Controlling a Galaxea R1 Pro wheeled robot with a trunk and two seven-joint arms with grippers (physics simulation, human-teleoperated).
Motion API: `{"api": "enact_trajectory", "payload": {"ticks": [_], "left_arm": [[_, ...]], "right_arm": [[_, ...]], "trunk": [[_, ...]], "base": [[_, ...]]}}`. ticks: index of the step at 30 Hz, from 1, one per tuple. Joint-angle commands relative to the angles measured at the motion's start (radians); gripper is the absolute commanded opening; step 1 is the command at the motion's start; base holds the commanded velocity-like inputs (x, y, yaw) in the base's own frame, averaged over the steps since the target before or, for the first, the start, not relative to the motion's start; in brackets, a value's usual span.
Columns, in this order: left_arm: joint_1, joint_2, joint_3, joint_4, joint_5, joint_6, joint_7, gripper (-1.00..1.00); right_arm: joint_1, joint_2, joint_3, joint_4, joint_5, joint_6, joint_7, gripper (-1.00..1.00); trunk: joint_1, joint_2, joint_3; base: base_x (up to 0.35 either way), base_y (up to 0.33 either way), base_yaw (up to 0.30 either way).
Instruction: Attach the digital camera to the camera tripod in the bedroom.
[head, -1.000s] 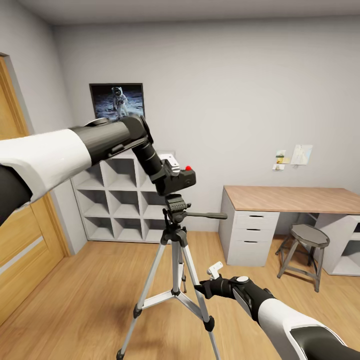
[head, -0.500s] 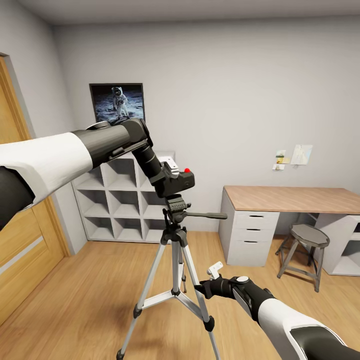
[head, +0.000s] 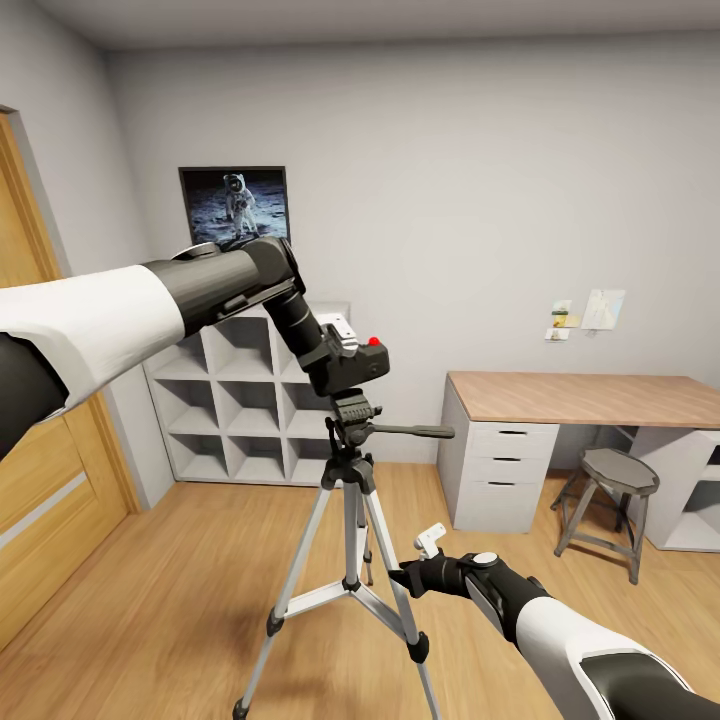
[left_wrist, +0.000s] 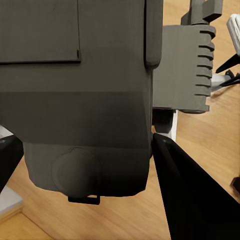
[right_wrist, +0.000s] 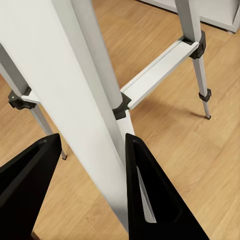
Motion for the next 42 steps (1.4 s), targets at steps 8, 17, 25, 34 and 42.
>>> {"api": "enact_trajectory", "payload": {"ticks": [8,17,25,34,42], "left_arm": [[-0.001,0.001,-0.004,-0.006,0.006,0.010,-0.011,-1.00],[-0.001,0.000,-0.004,-0.005,0.011,0.014,-0.015,-1.00],[-0.001,0.000,-0.004,-0.004,0.011,0.014,-0.014,-1.00],[-0.001,0.001,-0.004,0.003,0.015,0.015,-0.008,-1.00],[-0.001,0.001,-0.004,0.006,0.013,0.015,-0.003,-1.00]], "right_arm": [[0.000,0.000,0.012,-0.002,-0.002,0.003,0.000,-1.00],[0.000,0.000,0.012,-0.002,-0.002,0.003,0.000,-1.00],[0.000,0.000,0.012,-0.002,0.000,0.004,0.000,-1.00],[0.000,0.000,0.012,-0.002,0.000,0.003,0.000,-1.00],[0.000,0.000,0.011,-0.002,0.000,0.002,0.000,-1.00]], "trunk": [[0.000,-0.001,0.000],[0.000,-0.001,0.000],[0.000,-0.001,0.000],[0.000,-0.001,0.000],[0.000,-0.001,0.000]], "base": [[0.000,0.000,0.000],[0.000,0.000,0.000],[0.000,0.000,0.000],[0.000,0.000,0.000],[0.000,0.000,0.000]]}}
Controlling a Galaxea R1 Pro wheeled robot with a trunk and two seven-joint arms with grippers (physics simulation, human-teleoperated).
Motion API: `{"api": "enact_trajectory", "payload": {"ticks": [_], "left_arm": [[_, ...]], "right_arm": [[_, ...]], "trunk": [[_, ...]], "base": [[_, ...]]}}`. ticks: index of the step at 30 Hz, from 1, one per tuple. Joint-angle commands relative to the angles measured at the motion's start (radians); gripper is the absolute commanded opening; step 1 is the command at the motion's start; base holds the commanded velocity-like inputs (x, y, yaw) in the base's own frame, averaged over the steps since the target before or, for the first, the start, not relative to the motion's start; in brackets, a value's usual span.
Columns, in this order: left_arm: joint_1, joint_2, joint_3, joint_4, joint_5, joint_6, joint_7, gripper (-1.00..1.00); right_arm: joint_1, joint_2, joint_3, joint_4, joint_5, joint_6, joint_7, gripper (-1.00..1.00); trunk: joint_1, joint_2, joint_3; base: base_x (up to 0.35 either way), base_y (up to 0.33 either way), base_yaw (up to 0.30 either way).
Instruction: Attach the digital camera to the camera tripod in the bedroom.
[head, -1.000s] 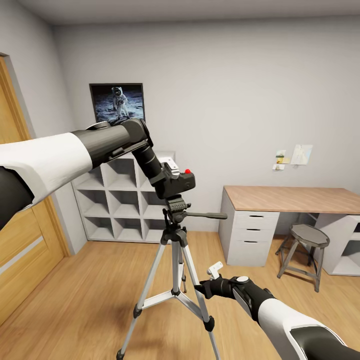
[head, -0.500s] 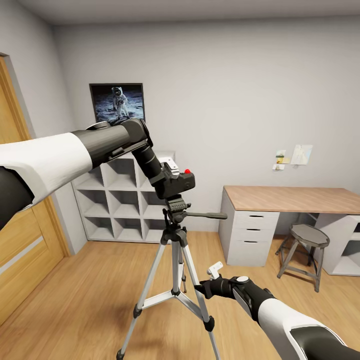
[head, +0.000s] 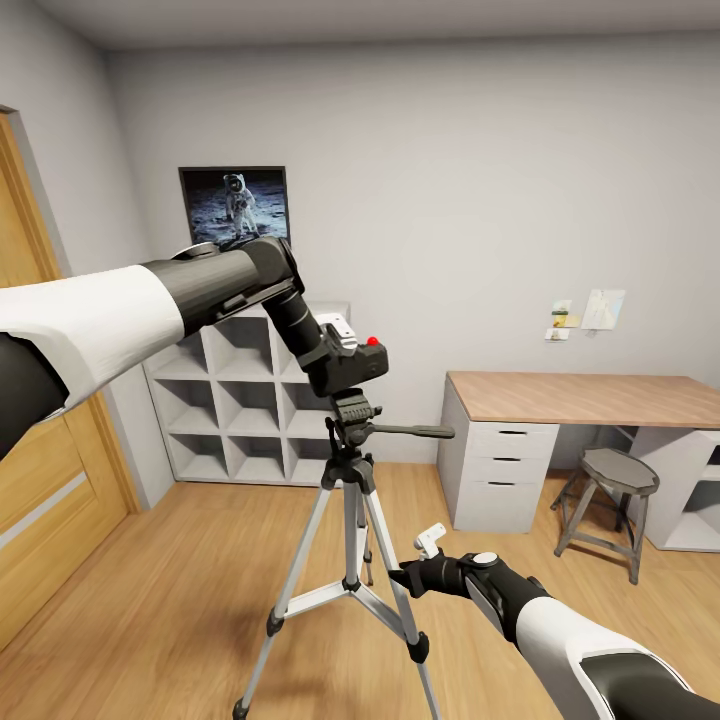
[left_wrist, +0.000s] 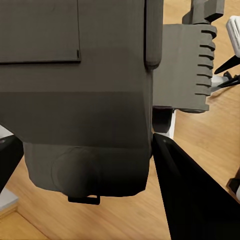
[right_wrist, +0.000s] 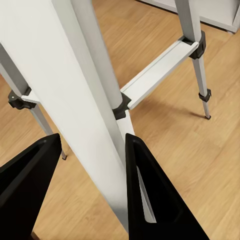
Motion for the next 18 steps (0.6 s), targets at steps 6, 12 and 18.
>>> {"api": "enact_trajectory", "payload": {"ticks": [6,12,18], "left_arm": [[-0.001,0.001,-0.004,-0.001,0.002,0.002,-0.001,-1.00],[-0.001,0.001,-0.005,-0.002,-0.001,0.001,0.002,-1.00],[0.000,0.001,-0.007,-0.003,-0.003,0.000,0.003,-1.00]], "right_arm": [[0.000,0.000,0.013,-0.002,-0.003,0.003,0.000,-1.00],[0.000,0.000,0.013,-0.002,-0.003,0.003,0.000,-1.00],[0.000,0.000,0.012,-0.002,-0.003,0.003,0.000,-1.00]], "trunk": [[0.000,-0.001,-0.001],[0.000,-0.001,-0.001],[0.000,-0.001,-0.001]], "base": [[0.000,0.000,0.000],[0.000,0.000,0.000],[0.000,0.000,0.000]]}}
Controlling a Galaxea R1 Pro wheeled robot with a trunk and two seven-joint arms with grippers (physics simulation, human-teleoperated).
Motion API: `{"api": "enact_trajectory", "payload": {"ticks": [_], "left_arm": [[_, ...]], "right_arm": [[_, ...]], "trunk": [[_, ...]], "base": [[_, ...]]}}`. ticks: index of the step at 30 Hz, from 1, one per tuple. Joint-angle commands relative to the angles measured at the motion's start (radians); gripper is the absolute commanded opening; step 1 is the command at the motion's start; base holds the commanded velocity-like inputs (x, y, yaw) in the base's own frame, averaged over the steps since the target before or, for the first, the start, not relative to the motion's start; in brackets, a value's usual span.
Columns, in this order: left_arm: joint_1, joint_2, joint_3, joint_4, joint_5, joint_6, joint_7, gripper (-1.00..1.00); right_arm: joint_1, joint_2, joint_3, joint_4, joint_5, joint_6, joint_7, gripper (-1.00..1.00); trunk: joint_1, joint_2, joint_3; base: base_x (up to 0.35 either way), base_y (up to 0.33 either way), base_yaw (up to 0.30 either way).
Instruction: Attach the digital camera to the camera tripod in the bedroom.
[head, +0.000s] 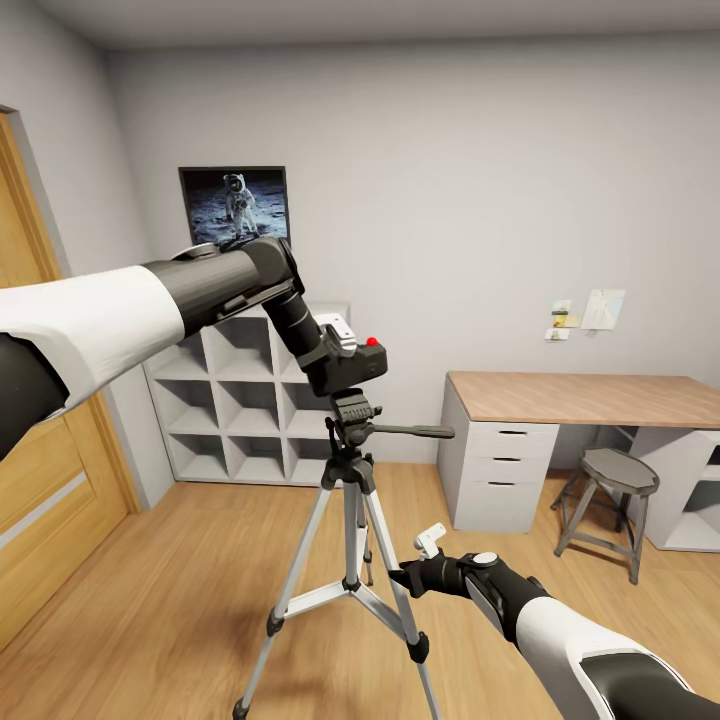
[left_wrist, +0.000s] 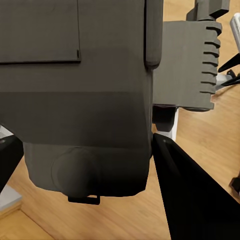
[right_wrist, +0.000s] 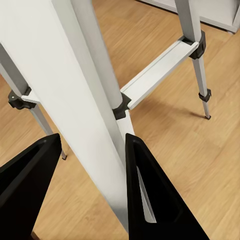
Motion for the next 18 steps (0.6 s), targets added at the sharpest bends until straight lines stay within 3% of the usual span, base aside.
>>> {"api": "enact_trajectory", "payload": {"ticks": [1,18], "left_arm": [[-0.001,0.001,-0.004,-0.001,0.003,0.003,-0.003,-1.00],[0.009,0.001,-0.006,-0.001,0.003,-0.001,-0.002,-1.00]], "right_arm": [[0.000,0.000,0.012,-0.002,-0.003,0.003,0.000,-1.00],[0.000,0.000,0.013,-0.001,-0.004,0.004,0.000,-1.00]], "trunk": [[0.000,-0.001,-0.001],[0.000,-0.001,-0.001]], "base": [[0.000,0.000,0.000],[0.000,0.000,0.000]]}}
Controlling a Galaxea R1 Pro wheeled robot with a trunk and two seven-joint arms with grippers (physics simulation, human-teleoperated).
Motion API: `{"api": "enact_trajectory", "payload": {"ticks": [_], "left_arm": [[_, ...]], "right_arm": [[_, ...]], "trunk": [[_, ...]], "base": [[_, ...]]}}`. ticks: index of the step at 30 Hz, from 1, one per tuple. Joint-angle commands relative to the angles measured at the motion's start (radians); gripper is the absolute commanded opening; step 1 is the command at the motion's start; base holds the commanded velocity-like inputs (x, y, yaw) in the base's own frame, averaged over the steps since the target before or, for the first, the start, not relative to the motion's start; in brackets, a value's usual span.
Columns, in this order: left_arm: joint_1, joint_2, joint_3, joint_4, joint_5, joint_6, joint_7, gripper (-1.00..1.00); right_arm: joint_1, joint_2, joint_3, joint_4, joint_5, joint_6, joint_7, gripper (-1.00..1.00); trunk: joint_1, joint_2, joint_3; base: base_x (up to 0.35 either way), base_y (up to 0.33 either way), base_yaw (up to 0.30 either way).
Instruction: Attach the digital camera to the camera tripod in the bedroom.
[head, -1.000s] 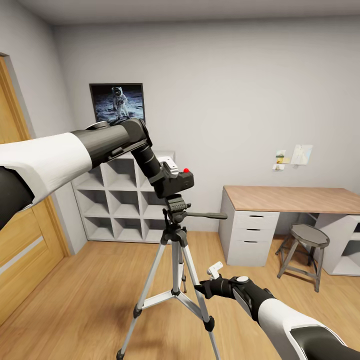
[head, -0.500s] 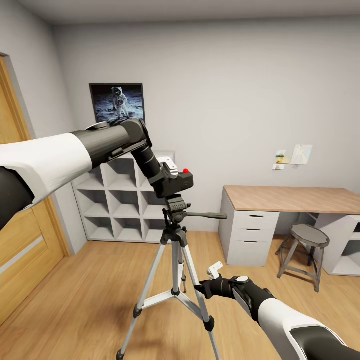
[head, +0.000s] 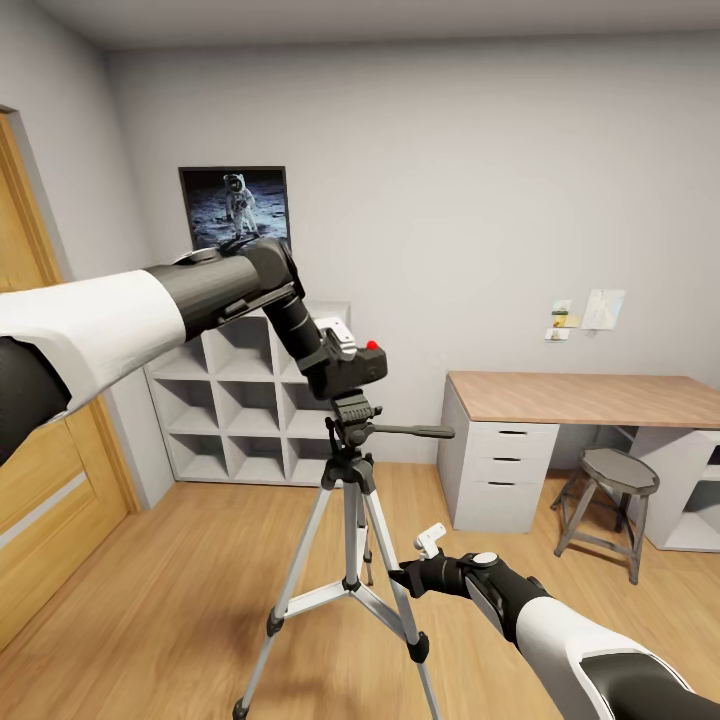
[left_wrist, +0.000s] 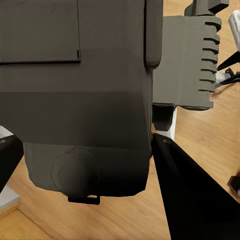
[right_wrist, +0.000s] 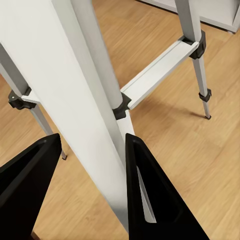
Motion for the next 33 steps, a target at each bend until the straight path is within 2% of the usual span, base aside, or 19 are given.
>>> {"api": "enact_trajectory", "payload": {"ticks": [1,16,17,33], "left_arm": [[0.000,0.000,-0.004,-0.001,0.003,0.002,-0.002,-1.00],[0.005,-0.001,-0.004,-0.001,0.003,0.002,-0.003,-1.00],[0.005,-0.001,-0.004,-0.001,0.003,0.003,-0.003,1.00],[0.005,-0.002,-0.004,-0.001,0.000,0.006,-0.003,1.00]], "right_arm": [[0.000,0.000,0.010,-0.001,0.001,0.003,0.000,-1.00],[0.000,0.000,0.009,-0.002,0.000,0.001,0.000,-1.00],[0.000,0.000,0.009,-0.002,0.000,0.001,0.000,-1.00],[0.000,0.000,0.009,-0.002,-0.001,0.001,0.000,-1.00]], "trunk": [[0.000,-0.001,0.000],[0.000,-0.001,0.000],[0.000,-0.001,0.000],[0.000,-0.001,0.000]], "base": [[0.000,0.000,0.000],[0.000,0.000,0.000],[0.000,0.000,0.000],[0.000,0.000,0.000]]}}
